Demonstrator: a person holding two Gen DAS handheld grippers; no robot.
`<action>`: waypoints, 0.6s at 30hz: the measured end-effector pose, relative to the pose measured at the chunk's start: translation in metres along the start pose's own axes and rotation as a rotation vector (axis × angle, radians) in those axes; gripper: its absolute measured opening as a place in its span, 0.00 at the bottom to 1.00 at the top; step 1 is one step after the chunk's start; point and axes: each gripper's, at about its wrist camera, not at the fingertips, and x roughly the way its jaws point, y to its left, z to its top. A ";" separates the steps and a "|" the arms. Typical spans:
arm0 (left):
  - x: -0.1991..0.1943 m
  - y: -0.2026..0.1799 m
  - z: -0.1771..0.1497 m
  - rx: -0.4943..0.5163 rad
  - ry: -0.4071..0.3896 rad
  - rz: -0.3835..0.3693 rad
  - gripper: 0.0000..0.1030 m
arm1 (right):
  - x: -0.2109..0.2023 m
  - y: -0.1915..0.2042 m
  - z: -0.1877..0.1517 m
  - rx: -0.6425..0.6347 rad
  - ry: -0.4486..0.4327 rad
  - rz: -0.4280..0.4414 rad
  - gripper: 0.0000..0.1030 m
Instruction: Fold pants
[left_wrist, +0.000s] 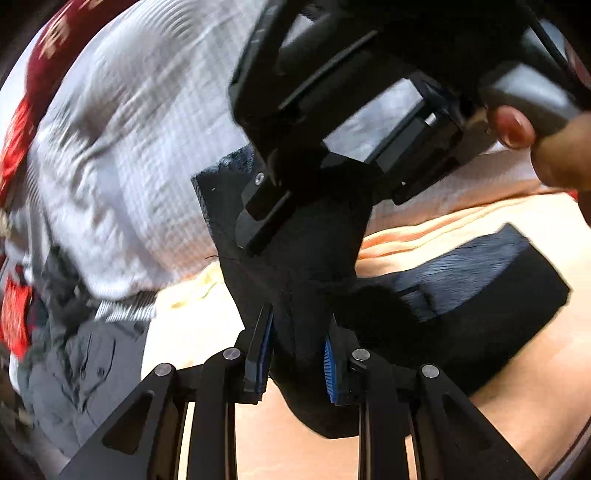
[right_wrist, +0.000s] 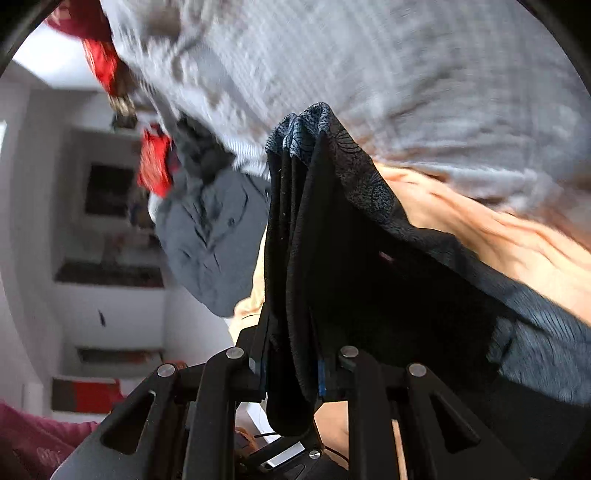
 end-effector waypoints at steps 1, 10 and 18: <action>-0.004 -0.007 0.004 0.017 -0.007 -0.014 0.24 | -0.014 -0.007 -0.008 0.018 -0.030 0.013 0.19; -0.031 -0.113 0.035 0.193 -0.054 -0.136 0.24 | -0.122 -0.085 -0.087 0.188 -0.271 0.097 0.21; -0.021 -0.207 0.042 0.344 -0.034 -0.202 0.24 | -0.175 -0.164 -0.148 0.321 -0.411 0.155 0.22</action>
